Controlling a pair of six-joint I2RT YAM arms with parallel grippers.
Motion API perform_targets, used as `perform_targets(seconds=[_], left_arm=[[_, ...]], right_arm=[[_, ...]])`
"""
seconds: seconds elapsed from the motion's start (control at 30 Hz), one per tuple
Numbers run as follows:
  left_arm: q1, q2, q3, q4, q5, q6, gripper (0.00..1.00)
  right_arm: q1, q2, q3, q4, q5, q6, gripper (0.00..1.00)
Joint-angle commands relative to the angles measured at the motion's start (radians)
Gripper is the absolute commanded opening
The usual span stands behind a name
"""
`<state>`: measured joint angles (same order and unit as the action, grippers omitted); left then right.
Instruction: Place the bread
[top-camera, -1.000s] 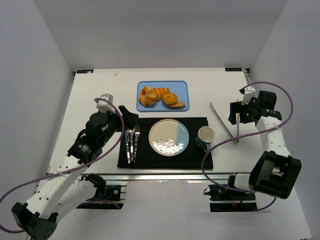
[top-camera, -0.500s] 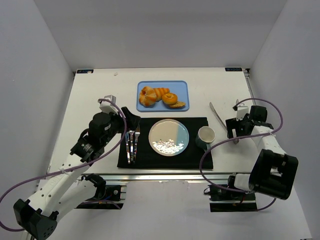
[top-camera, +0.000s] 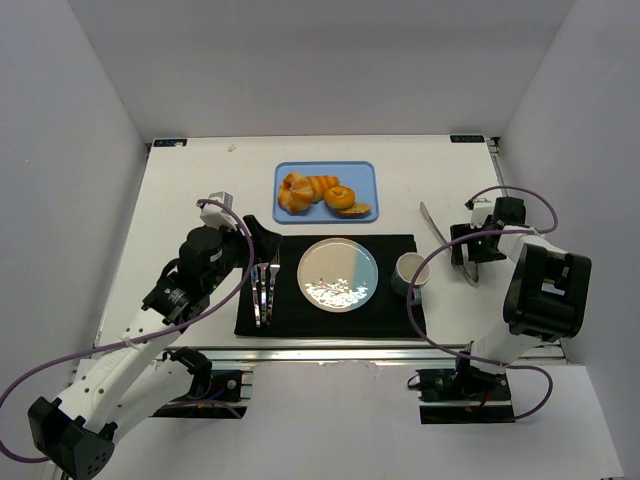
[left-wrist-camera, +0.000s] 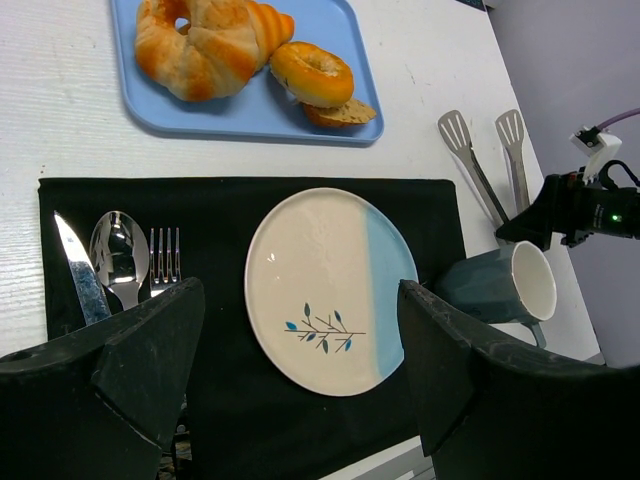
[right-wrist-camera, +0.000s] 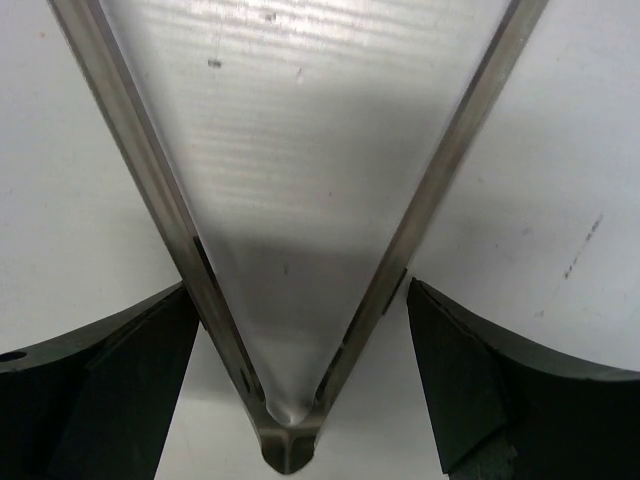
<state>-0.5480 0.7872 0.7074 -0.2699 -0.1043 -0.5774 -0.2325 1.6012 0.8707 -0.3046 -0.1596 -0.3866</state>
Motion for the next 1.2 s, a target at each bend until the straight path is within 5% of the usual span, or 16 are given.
perform_targets(seconds=[0.0, 0.23, 0.33, 0.47, 0.67, 0.8, 1.03, 1.17], left_arm=[[0.002, -0.016, -0.002, -0.003, -0.011, -0.007, 0.88], [0.002, -0.005, 0.02, -0.026, -0.02, -0.007, 0.88], [0.002, -0.009, 0.021, -0.026, -0.023, -0.012, 0.88], [0.002, -0.009, 0.03, -0.028, -0.02, -0.013, 0.88], [0.002, -0.016, 0.044, -0.034, -0.017, -0.012, 0.87], [0.002, -0.016, 0.044, -0.028, -0.008, -0.016, 0.87], [0.002, -0.031, 0.053, -0.035, -0.006, -0.024, 0.87], [0.002, -0.058, 0.05, -0.06, -0.02, -0.035, 0.87]], right_arm=[[0.021, 0.042, 0.039, 0.07, -0.001, 0.029, 0.88], [0.047, 0.072, 0.021, 0.119, 0.041, 0.043, 0.76], [0.045, 0.063, -0.001, 0.128, 0.035, 0.032, 0.6], [0.039, 0.017, -0.001, 0.114, -0.012, 0.031, 0.23], [0.045, -0.118, 0.091, 0.044, -0.167, 0.003, 0.01], [0.097, -0.135, 0.218, -0.062, -0.262, -0.006, 0.1], [0.263, -0.1, 0.369, -0.125, -0.293, 0.028, 0.42], [0.367, -0.069, 0.427, -0.129, -0.302, 0.031, 0.46]])
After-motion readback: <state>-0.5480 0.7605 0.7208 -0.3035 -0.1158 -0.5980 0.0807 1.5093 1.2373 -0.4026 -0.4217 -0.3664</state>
